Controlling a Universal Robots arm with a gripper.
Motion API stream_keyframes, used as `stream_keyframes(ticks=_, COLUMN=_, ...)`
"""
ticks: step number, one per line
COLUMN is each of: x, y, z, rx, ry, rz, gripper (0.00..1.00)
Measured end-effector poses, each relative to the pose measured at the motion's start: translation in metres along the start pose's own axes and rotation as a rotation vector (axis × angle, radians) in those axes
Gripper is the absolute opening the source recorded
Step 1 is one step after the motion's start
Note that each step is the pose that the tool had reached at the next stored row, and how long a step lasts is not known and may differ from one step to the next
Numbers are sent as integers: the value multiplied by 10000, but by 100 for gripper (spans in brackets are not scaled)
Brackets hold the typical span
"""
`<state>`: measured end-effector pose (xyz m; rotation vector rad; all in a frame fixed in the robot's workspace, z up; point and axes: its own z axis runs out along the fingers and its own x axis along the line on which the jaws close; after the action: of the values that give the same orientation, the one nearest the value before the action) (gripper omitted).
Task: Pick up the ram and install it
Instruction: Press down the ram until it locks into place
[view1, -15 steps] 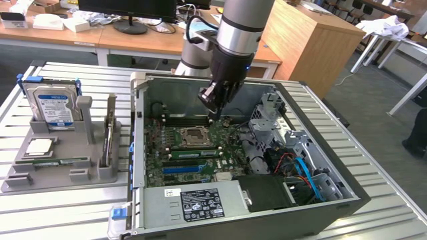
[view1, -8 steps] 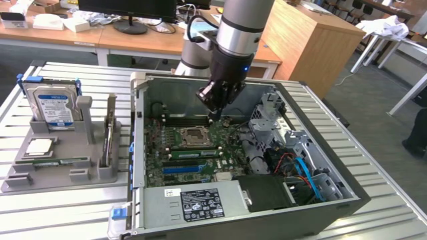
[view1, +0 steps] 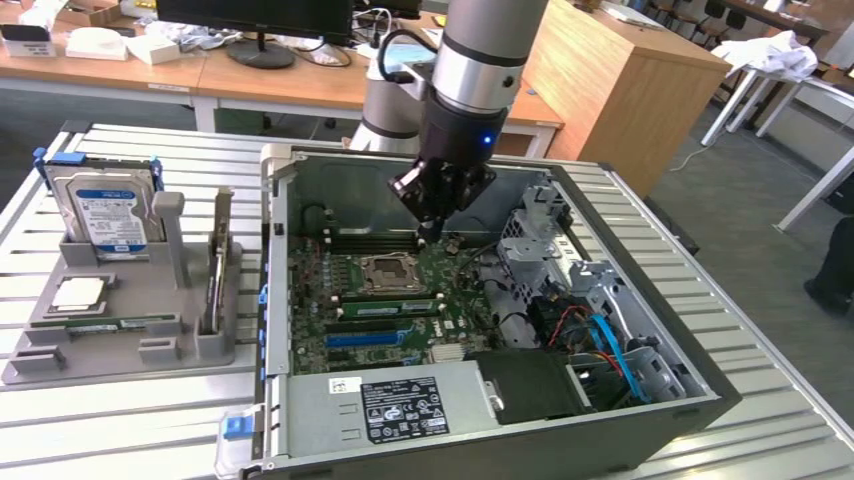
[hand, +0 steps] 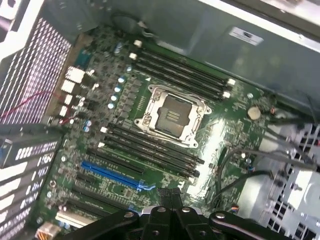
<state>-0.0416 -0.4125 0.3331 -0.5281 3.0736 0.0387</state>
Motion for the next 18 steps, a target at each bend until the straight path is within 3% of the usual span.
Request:
stream_keyframes(ticks=14, x=1, y=0, z=20, rx=67, ry=-52, rz=2540, gripper=10)
stream_keyframes(ticks=18, x=0, y=0, z=20, rx=70, ry=-55, rz=2636, gripper=10)
